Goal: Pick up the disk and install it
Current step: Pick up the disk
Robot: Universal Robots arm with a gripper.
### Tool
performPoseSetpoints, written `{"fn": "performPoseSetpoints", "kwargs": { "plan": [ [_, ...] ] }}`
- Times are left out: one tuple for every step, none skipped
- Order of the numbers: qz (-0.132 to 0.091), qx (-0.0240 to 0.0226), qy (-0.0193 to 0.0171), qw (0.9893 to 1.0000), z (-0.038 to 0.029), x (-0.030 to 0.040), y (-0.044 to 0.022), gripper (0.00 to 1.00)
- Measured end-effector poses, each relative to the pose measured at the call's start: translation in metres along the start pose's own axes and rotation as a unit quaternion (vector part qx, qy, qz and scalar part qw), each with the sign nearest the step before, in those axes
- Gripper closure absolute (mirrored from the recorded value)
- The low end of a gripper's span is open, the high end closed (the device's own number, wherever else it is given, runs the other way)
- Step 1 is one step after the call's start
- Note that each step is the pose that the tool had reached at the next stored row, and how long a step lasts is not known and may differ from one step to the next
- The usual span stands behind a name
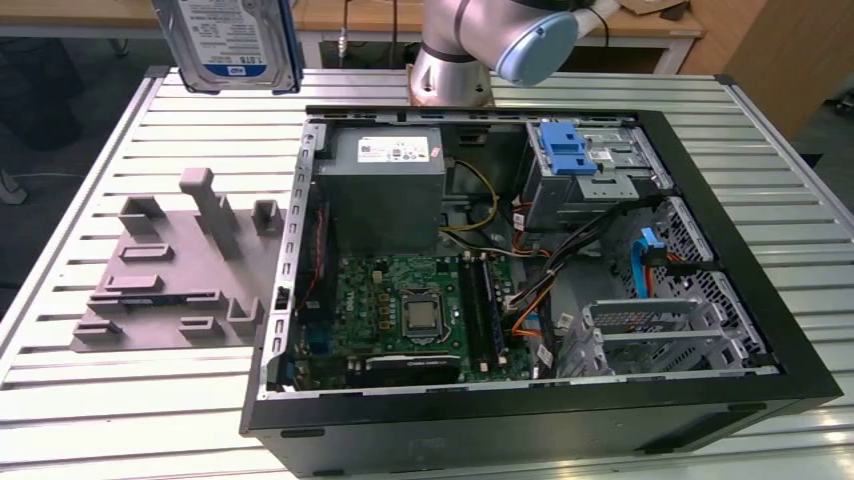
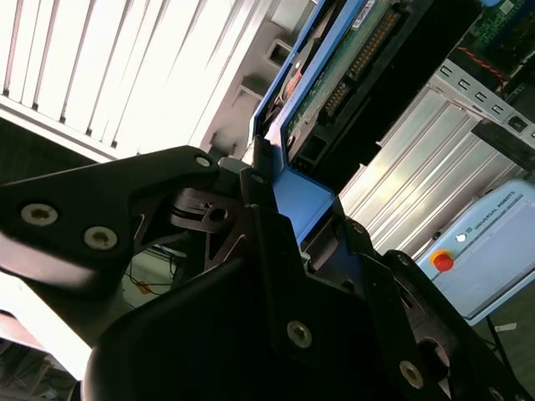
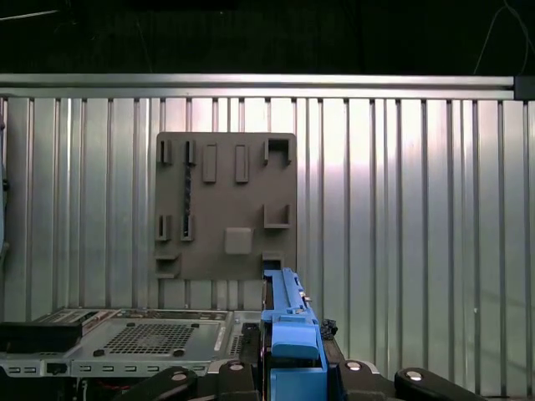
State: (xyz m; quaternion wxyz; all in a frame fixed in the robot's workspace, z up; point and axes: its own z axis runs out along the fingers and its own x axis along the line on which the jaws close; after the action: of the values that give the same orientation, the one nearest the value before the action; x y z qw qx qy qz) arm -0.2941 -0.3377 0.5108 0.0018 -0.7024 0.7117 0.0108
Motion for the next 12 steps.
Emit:
{"fn": "performPoseSetpoints", "kwargs": {
  "plan": [
    [0.000, 0.0000, 0.0000, 1.0000, 0.0000, 0.0010, -0.0006, 0.64],
    [0.000, 0.0000, 0.0000, 1.0000, 0.0000, 0.0020, -0.0012, 0.64],
    [0.000, 0.0000, 0.0000, 1.0000, -0.0001, 0.0030, -0.0018, 0.64],
    [0.000, 0.0000, 0.0000, 1.0000, -0.0001, 0.0044, -0.0023, 0.64],
    [0.000, 0.0000, 0.0000, 1.0000, -0.0001, 0.0058, -0.0027, 0.64],
    [0.000, 0.0000, 0.0000, 1.0000, -0.0002, 0.0074, -0.0032, 0.64],
    [0.000, 0.0000, 0.0000, 1.0000, -0.0002, 0.0089, -0.0037, 0.64],
    [0.000, 0.0000, 0.0000, 1.0000, -0.0003, 0.0105, -0.0041, 0.64],
    [0.000, 0.0000, 0.0000, 1.0000, -0.0002, 0.0119, -0.0046, 0.64],
    [0.000, 0.0000, 0.0000, 1.0000, -0.0003, 0.0132, -0.0051, 0.64],
    [0.001, 0.0000, 0.0000, 1.0000, -0.0003, 0.0142, -0.0057, 0.64],
    [0.001, 0.0000, 0.0000, 1.0000, -0.0003, 0.0149, -0.0066, 0.64]
  ]
}}
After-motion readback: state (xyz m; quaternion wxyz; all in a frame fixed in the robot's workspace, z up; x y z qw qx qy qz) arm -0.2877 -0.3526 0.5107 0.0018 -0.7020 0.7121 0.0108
